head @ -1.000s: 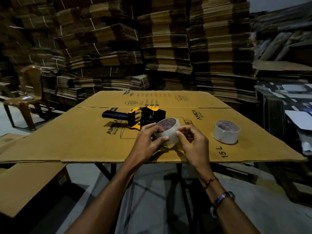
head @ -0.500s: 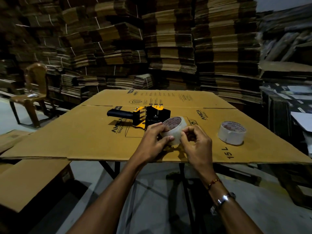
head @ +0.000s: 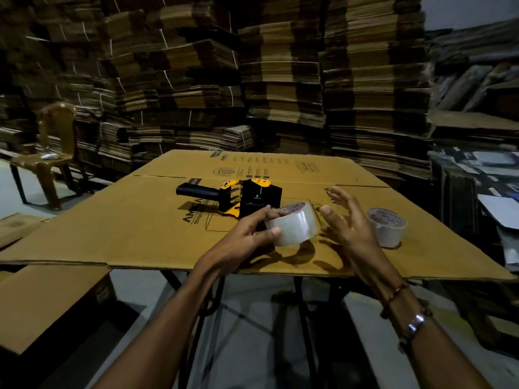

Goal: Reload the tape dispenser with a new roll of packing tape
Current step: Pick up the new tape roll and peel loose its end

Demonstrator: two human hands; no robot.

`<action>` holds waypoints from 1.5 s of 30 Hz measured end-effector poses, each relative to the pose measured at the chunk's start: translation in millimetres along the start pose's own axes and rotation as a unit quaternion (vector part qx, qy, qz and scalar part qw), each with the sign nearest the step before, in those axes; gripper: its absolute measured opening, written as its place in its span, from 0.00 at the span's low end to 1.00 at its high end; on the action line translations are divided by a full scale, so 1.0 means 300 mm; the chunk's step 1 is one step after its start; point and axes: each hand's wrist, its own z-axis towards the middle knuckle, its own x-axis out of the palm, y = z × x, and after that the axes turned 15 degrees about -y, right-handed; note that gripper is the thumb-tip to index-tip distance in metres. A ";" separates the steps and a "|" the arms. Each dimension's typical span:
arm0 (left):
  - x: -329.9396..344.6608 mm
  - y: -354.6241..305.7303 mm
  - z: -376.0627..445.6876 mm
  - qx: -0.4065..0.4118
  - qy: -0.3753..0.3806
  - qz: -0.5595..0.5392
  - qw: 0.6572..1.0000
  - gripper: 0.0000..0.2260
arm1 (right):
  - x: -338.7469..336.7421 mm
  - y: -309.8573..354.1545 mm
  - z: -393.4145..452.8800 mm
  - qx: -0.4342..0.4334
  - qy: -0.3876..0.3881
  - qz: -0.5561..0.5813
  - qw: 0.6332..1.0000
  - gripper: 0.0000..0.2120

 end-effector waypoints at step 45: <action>0.009 -0.005 -0.026 0.046 -0.118 0.045 0.991 0.07 | 0.033 -0.052 -0.020 -0.009 0.069 -0.076 0.995 0.20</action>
